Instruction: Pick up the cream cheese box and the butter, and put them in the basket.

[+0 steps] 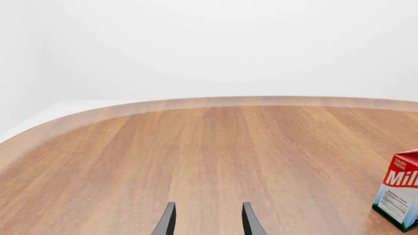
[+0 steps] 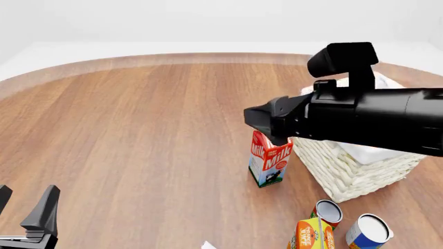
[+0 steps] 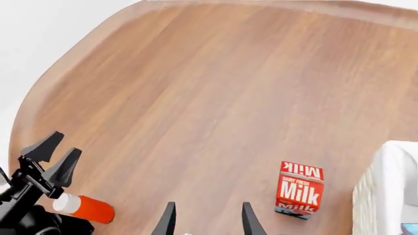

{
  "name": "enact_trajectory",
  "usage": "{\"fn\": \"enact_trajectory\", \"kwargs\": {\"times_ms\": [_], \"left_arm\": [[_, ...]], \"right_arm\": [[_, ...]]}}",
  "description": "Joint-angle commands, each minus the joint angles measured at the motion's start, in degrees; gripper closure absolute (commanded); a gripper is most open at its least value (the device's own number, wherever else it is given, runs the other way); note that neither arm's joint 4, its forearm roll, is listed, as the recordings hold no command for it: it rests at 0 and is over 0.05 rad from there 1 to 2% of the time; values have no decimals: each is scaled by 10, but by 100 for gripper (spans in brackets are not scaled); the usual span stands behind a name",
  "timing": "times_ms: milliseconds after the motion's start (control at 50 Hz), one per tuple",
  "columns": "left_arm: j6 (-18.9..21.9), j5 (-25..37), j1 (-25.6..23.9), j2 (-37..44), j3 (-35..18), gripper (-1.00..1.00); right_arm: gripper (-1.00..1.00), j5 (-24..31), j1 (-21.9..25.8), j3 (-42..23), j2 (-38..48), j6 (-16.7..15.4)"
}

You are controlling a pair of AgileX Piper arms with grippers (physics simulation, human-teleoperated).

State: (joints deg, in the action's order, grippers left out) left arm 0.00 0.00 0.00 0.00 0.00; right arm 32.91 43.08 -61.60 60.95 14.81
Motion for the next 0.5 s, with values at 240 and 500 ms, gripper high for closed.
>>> {"fn": "enact_trajectory", "kwargs": {"times_ms": [240, 500], "left_arm": [[0, 0, 0, 0, 0, -100], [0, 0, 0, 0, 0, -100]], "right_arm": [[-100, -15, 42, 44, 20, 0], [-100, -14, 61, 55, 39, -2]]}}
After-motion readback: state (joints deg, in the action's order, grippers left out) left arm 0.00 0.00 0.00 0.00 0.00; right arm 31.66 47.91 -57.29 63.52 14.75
